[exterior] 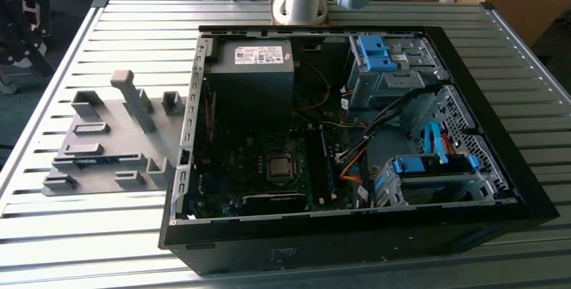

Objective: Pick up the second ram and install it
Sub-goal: 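Pick up the second ram and move it above second insertion slot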

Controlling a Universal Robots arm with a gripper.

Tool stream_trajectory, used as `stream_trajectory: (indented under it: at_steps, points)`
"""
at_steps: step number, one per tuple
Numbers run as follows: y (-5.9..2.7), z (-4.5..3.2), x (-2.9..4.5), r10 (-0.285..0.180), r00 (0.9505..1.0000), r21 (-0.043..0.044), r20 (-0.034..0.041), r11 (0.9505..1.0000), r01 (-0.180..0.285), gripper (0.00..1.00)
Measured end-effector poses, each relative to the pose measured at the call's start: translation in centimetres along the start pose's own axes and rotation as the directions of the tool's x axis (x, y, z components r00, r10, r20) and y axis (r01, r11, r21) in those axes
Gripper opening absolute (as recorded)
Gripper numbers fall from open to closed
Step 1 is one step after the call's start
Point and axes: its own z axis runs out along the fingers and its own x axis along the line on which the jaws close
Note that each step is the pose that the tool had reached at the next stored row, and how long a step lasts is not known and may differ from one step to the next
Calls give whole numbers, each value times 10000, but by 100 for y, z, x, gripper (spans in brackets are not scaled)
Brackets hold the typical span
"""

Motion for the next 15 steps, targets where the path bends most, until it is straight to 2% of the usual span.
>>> stream_trajectory:
  at_steps: [7, 15]
  points:
    - [-1, 4, 2, -862, 9963, -11, -24, 9963, 862, 11]
    - [-3, 8, 7, -1675, 9859, 13, -25, 9859, 1675, 11]
